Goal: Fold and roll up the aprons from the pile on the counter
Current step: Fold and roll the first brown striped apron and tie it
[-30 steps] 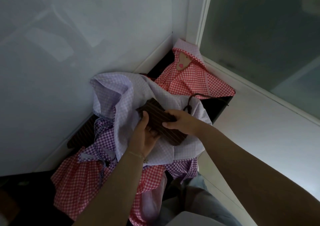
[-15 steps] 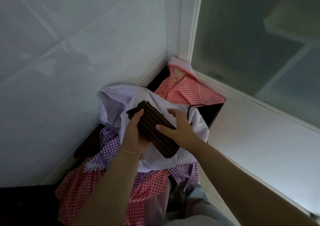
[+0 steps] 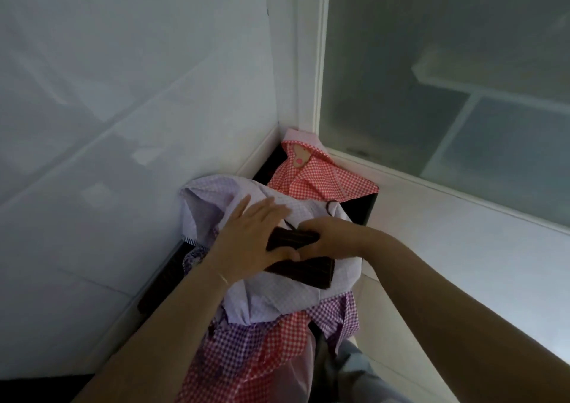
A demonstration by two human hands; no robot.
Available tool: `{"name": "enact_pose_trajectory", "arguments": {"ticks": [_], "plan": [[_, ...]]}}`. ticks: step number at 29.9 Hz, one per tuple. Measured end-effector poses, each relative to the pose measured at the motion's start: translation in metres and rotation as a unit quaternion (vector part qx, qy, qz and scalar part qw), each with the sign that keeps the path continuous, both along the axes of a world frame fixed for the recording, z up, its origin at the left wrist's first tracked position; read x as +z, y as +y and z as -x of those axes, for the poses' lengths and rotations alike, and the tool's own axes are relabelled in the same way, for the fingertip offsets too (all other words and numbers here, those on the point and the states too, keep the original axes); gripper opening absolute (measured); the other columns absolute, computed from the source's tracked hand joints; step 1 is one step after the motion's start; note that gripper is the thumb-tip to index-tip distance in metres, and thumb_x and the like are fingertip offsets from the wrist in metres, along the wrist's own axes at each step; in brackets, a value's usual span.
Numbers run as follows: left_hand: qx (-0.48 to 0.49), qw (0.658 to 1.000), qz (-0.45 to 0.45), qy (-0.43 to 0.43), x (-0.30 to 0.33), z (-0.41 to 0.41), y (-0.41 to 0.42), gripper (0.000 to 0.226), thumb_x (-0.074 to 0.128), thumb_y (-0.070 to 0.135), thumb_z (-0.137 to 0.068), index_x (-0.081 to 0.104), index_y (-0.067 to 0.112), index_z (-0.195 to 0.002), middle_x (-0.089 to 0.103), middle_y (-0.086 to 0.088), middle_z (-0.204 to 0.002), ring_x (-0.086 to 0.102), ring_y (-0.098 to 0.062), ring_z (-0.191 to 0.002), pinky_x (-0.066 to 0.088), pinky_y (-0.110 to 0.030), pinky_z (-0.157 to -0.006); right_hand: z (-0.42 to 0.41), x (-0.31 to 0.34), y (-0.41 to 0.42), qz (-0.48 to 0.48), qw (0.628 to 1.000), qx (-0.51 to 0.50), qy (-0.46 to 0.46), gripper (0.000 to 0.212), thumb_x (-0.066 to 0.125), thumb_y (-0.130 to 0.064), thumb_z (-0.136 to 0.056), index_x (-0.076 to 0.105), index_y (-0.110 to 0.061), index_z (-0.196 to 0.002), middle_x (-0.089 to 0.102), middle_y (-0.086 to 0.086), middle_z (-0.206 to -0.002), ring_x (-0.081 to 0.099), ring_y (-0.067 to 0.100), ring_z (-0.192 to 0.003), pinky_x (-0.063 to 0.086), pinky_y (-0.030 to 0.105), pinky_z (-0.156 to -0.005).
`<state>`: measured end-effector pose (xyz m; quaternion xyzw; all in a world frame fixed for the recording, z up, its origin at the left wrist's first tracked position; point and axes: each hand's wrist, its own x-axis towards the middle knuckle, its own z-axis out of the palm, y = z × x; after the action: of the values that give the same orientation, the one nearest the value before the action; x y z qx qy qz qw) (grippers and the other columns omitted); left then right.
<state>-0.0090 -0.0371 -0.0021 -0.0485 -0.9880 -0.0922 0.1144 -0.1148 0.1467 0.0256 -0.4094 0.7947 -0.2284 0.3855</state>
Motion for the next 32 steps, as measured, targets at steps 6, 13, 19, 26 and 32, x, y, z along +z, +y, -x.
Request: {"name": "enact_pose_trajectory", "arguments": {"ticks": [6,13,19,26,32], "plan": [[-0.049,0.974,0.023,-0.219,0.025,0.007,0.015,0.073,0.056,0.078,-0.069,0.051,0.026,-0.121,0.058,0.006,-0.105,0.050,-0.010,-0.090,0.036,-0.024,-0.075,-0.014,0.006,0.011,0.019,0.983,-0.028,0.183,0.038,0.071,-0.052,-0.077,0.057,-0.025,-0.101,0.051,-0.015,-0.084,0.048,0.005,-0.077,0.033,0.019,-0.065],[-0.135,0.973,0.183,0.041,0.009,0.008,0.031,0.048,0.088,0.037,-0.057,0.066,0.013,-0.092,0.060,-0.007,-0.078,0.056,-0.020,-0.053,0.039,-0.026,-0.037,0.008,0.008,0.063,-0.009,0.979,-0.153,0.132,0.037,0.054,-0.052,-0.090,0.061,-0.017,-0.098,0.056,-0.005,-0.085,0.053,0.012,-0.075,0.042,0.024,-0.067],[-0.121,0.966,0.222,0.056,0.014,0.028,0.059,0.042,0.079,0.022,-0.061,0.066,0.015,-0.100,0.065,-0.006,-0.092,0.060,-0.025,-0.075,0.046,-0.031,-0.052,0.029,0.018,0.103,0.026,0.972,-0.205,0.108,0.024,0.054,-0.025,-0.095,0.070,-0.008,-0.101,0.070,0.005,-0.091,0.064,0.018,-0.079,0.050,0.027,-0.073],[-0.153,0.968,0.192,0.049,0.013,0.041,0.087,0.056,0.083,0.024,-0.066,0.053,0.014,-0.112,0.059,0.000,-0.066,0.054,-0.016,-0.046,0.037,-0.023,-0.043,0.041,0.027,0.131,0.104,0.948,-0.294,0.060,0.029,0.052,-0.029,-0.097,0.068,-0.005,-0.090,0.063,0.005,-0.080,0.055,0.013,-0.069,0.046,0.022,-0.065],[-0.026,0.992,0.114,-0.038,0.010,0.048,0.117,0.049,0.051,0.040,-0.095,0.044,0.007,-0.131,0.066,-0.004,-0.088,0.062,-0.018,-0.061,0.033,-0.023,-0.045,0.024,0.045,0.108,0.151,0.937,-0.307,0.074,0.025,0.046,-0.022,-0.098,0.066,-0.008,-0.093,0.056,-0.005,-0.078,0.051,0.009,-0.070,0.040,0.017,-0.061]]}}
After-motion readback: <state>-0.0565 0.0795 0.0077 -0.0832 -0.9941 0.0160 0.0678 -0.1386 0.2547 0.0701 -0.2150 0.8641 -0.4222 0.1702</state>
